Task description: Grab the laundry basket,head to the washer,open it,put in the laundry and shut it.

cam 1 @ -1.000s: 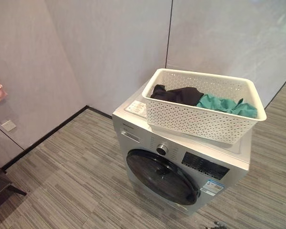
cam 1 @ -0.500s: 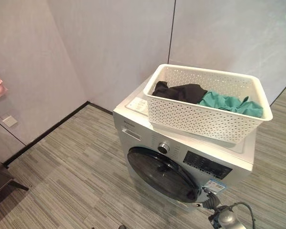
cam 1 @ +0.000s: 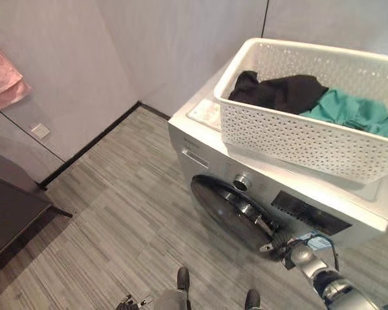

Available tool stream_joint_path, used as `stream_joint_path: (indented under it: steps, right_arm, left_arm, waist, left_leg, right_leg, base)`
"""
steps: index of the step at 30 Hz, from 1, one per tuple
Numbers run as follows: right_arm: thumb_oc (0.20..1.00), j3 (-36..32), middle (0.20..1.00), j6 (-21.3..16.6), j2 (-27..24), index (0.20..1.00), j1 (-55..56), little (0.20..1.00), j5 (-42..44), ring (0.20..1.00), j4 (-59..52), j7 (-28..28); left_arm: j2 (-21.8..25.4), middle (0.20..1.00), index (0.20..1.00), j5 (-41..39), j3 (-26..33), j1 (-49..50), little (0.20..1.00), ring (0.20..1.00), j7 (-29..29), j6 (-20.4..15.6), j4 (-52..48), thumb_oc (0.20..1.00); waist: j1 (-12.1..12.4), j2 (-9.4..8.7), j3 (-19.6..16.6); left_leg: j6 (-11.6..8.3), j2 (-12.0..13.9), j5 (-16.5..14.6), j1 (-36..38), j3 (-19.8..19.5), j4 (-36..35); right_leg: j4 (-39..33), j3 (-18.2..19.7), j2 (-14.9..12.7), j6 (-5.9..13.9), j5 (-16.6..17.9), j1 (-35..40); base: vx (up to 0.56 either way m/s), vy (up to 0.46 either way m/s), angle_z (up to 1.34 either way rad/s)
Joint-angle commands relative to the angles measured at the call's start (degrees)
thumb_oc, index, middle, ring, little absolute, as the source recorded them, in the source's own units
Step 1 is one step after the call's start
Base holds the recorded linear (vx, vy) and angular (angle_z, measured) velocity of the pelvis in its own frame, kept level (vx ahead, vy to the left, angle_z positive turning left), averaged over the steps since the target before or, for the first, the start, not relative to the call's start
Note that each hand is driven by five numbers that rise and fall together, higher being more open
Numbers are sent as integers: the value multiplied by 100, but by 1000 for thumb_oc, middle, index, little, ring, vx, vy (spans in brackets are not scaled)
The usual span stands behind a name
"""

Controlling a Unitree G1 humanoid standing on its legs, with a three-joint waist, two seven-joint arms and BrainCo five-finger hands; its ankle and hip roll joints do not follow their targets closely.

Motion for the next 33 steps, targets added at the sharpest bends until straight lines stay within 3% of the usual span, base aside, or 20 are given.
stream_joint_path:
  steps: [1, 4, 7, 9, 11, 15, 18, 19, 21, 22, 23, 24, 25, 26, 27, 28, 30, 33]
  right_arm:
    - [1000, 126, 1000, -223, 506, 1000, -829, 1000, 235, 1000, -65, -147]
    - [1000, 279, 1000, -227, 892, 1000, -752, 1000, 276, 1000, -68, -154]
    - [1000, 654, 1000, -254, 1685, 1000, -554, 1000, 471, 1000, -165, -151]
    - [1000, 770, 1000, -268, 1838, 1000, -493, 1000, 542, 1000, -200, -141]
    - [1000, 1074, 1000, -294, 2221, 1000, -387, 1000, 810, 1000, -249, -85]
    - [1000, 1330, 1000, -316, 2413, 1000, -322, 1000, 1004, 1000, -318, -39]
    - [1000, 1492, 1000, -339, 2490, 1000, -310, 1000, 1183, 1000, -354, 5]
    - [1000, 1546, 1000, -344, 2495, 1000, -327, 1000, 1228, 1000, -325, 1]
    - [1000, 1540, 1000, -344, 2467, 1000, -331, 1000, 1262, 1000, -357, -2]
    - [1000, 1482, 1000, -343, 2339, 1000, -337, 1000, 1220, 1000, -388, -86]
    - [1000, 1464, 1000, -341, 2283, 1000, -333, 1000, 1255, 1000, -380, -106]
    - [1000, 1464, 1000, -341, 2283, 1000, -339, 1000, 1256, 1000, -380, -105]
    - [1000, 1461, 1000, -333, 2236, 1000, -311, 1000, 1337, 1000, -345, -134]
    - [1000, 1461, 1000, -334, 2237, 1000, -311, 1000, 1338, 1000, -343, -134]
    - [1000, 1453, 1000, -343, 2195, 1000, -314, 1000, 1384, 1000, -236, -73]
    - [1000, 1425, 1000, -334, 2190, 1000, -319, 1000, 1439, 1000, -183, -46]
    - [1000, 1376, 1000, -338, 2191, 1000, -231, 1000, 1550, 1000, -201, -4]
    - [1000, 1237, 1000, -410, 2122, 1000, -84, 1000, 1627, 1000, -415, -65]
  left_arm:
    - [60, 1000, 1000, -92, -439, -430, 1000, 1000, 65, -191, 99, 1000]
    - [52, 1000, 1000, -131, -481, -497, 1000, 1000, 111, -200, 42, 1000]
    - [9, 1000, 1000, -215, -477, -594, 1000, 1000, 303, -209, 18, 1000]
    - [-8, 1000, 1000, -264, -484, -622, 1000, 1000, 361, -212, 10, 1000]
    - [-73, 1000, 1000, -409, -579, -655, 1000, 1000, 486, -248, -117, 1000]
    - [-140, 1000, 1000, -528, -718, -626, 1000, 1000, 526, -244, -221, 1000]
    - [-190, 1000, 1000, -663, -794, -595, 1000, 1000, 512, -224, -274, 1000]
    - [-215, 1000, 1000, -738, -817, -596, 1000, 1000, 554, -229, -296, 1000]
    - [-240, 1000, 1000, -737, -829, -629, 1000, 1000, 585, -227, -304, 1000]
    - [-321, 1000, 1000, -640, -890, -844, 1000, 1000, 654, -230, -281, 1000]
    - [-341, 1000, 1000, -586, -902, -960, 1000, 1000, 675, -232, -230, 1000]
    - [-342, 1000, 1000, -585, -898, -969, 1000, 1000, 675, -234, -224, 1000]
    - [-348, 1000, 1000, -502, -976, -1063, 1000, 1000, 678, -246, -171, 1000]
    - [-348, 1000, 1000, -502, -976, -1063, 1000, 1000, 678, -247, -171, 1000]
    - [-359, 1000, 1000, -424, -1049, -1021, 1000, 1000, 651, -291, -149, 1000]
    - [-368, 1000, 1000, -370, -1100, -1021, 1000, 1000, 628, -304, -167, 1000]
    - [-355, 1000, 1000, -193, -1232, -1007, 1000, 1000, 641, -353, -356, 1000]
    - [-130, 1000, 1000, 351, -1510, -1065, 1000, 1000, 731, -415, -899, 1000]
  waist:
    - [242, -270, 120]
    - [244, -265, 166]
    - [278, -329, 172]
    - [291, -348, 150]
    - [365, -393, 162]
    - [453, -407, 132]
    - [544, -393, 146]
    - [616, -367, 147]
    - [608, -349, 168]
    - [510, -384, 305]
    - [417, -469, 343]
    - [409, -469, 353]
    - [290, -564, 376]
    - [284, -558, 373]
    - [238, -603, 321]
    - [224, -598, 282]
    - [102, -535, 71]
    - [19, -555, -42]
  left_leg:
    - [-22, -53, -105, -394, 134, 402]
    - [-31, -17, -103, -420, 138, 449]
    - [-57, 87, -127, -341, 177, 501]
    - [-69, 126, -119, -339, 179, 523]
    - [-137, 293, -94, -203, 166, 564]
    - [-227, 491, 6, -89, 112, 546]
    - [-351, 676, 228, -18, 21, 440]
    - [-480, 792, 487, -21, -25, 230]
    - [-547, 834, 609, -107, -38, 186]
    - [-552, 942, 799, -360, 445, 463]
    - [-598, 989, 638, -381, 787, 763]
    - [-600, 992, 616, -393, 777, 798]
    - [-528, 1082, 239, -376, 1002, 1532]
    - [-528, 1091, 217, -398, 987, 1567]
    - [-472, 1035, -329, -270, 645, 2272]
    - [-460, 979, -498, -108, 493, 2220]
    - [-419, 848, -703, 603, 547, 1526]
    - [-406, 763, -750, 685, 587, 1166]
  right_leg:
    - [110, -486, -486, 162, -326, 5]
    - [145, -476, -478, 134, -343, -25]
    - [95, -396, -380, 91, -382, 46]
    - [86, -382, -345, 71, -398, 52]
    - [48, -355, -177, -6, -510, 227]
    - [48, -363, 35, -89, -642, 383]
    - [48, -420, 244, -171, -780, 488]
    - [48, -551, 356, -197, -872, 498]
    - [48, -642, 380, -217, -913, 502]
    - [48, -979, 273, -268, -909, 543]
    - [48, -1102, 196, -286, -964, 590]
    - [48, -1107, 195, -286, -971, 599]
    - [48, -1280, 88, -331, -861, 521]
    - [48, -1287, 93, -330, -862, 522]
    - [48, -1277, 15, -320, -747, 485]
    - [48, -1298, -15, -302, -721, 479]
    - [48, -1384, -67, -170, -618, 480]
    - [48, -1456, -173, -122, -517, 452]
  base:
    - [0, 0, 0]
    - [0, 0, 0]
    - [5, -57, -5]
    - [-8, -77, -8]
    - [-8, -148, -6]
    - [-21, -138, -2]
    - [-64, -140, -2]
    - [-94, -122, 9]
    - [-129, -100, 19]
    - [-145, -118, 33]
    - [-144, -117, 62]
    - [-148, -139, 97]
    - [-126, -65, 117]
    - [-161, -42, 128]
    - [-21, 68, 92]
    - [26, 135, 63]
    - [103, 180, 30]
    - [26, 130, 44]
